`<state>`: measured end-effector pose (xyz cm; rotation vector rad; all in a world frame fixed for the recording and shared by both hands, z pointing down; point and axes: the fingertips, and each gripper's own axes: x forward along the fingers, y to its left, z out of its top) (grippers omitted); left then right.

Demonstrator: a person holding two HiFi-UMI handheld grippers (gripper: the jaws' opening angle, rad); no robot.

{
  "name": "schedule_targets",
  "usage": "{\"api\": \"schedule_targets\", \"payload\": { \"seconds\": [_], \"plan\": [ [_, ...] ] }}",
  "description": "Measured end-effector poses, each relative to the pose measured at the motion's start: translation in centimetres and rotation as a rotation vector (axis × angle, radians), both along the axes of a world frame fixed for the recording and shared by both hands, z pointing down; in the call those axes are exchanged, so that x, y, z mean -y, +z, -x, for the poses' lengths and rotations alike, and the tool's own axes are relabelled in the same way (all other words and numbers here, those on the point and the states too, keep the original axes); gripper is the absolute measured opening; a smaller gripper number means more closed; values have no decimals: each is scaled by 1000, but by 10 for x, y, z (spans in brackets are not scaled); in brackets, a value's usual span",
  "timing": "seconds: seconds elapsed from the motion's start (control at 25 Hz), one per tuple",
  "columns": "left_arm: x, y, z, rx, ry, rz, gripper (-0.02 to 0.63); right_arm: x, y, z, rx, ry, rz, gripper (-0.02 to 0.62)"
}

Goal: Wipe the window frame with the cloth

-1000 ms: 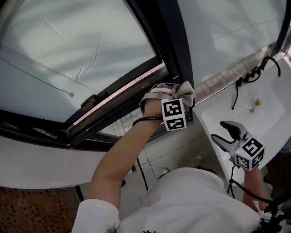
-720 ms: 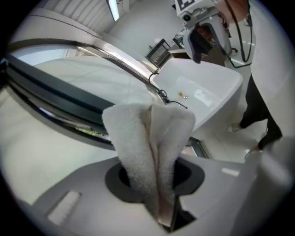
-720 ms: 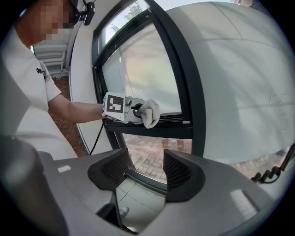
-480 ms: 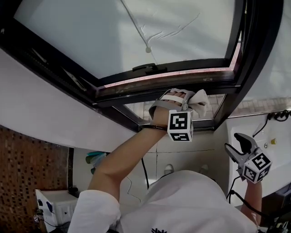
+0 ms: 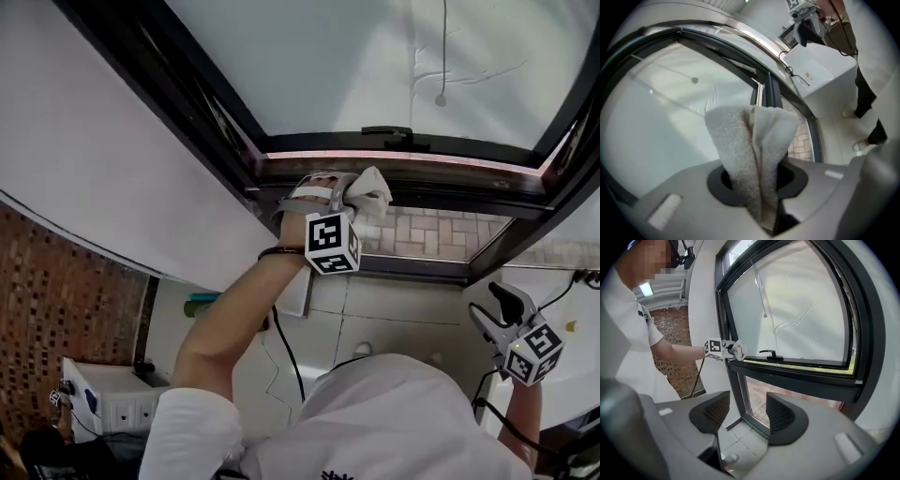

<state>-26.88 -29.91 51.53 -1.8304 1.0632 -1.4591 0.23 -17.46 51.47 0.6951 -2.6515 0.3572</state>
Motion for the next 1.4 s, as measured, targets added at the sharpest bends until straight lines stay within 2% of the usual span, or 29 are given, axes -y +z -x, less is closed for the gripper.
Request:
{"api": "schedule_targets", "payload": {
  "seconds": [0.12, 0.28, 0.44, 0.52, 0.64, 0.84, 1.08, 1.32, 1.4],
  "plan": [
    [5, -2, 68, -28, -83, -14, 132, -7, -1, 25, 0, 4, 0, 245],
    [20, -3, 147, -104, -200, -26, 130, -15, 5, 48, -2, 20, 13, 245],
    [32, 5, 188, -171, -245, -4, 130, -26, 11, 56, -18, 60, 31, 245],
    [34, 13, 197, -200, -245, 10, 130, -30, 12, 56, -29, 80, 33, 245],
    [32, 28, 198, -203, -231, 35, 130, -34, 10, 57, -39, 101, 29, 245],
    [23, 55, 202, -239, -275, 86, 130, -40, 8, 59, -44, 117, 26, 245],
    [9, 60, 207, -359, -316, 105, 127, -46, 10, 65, -52, 102, 22, 245],
    [-7, 69, 204, -358, -328, 150, 127, -50, 6, 69, -56, 90, 12, 245],
    [-14, 75, 202, -380, -337, 184, 127, -52, 7, 67, -62, 92, 12, 245]
  ]
}}
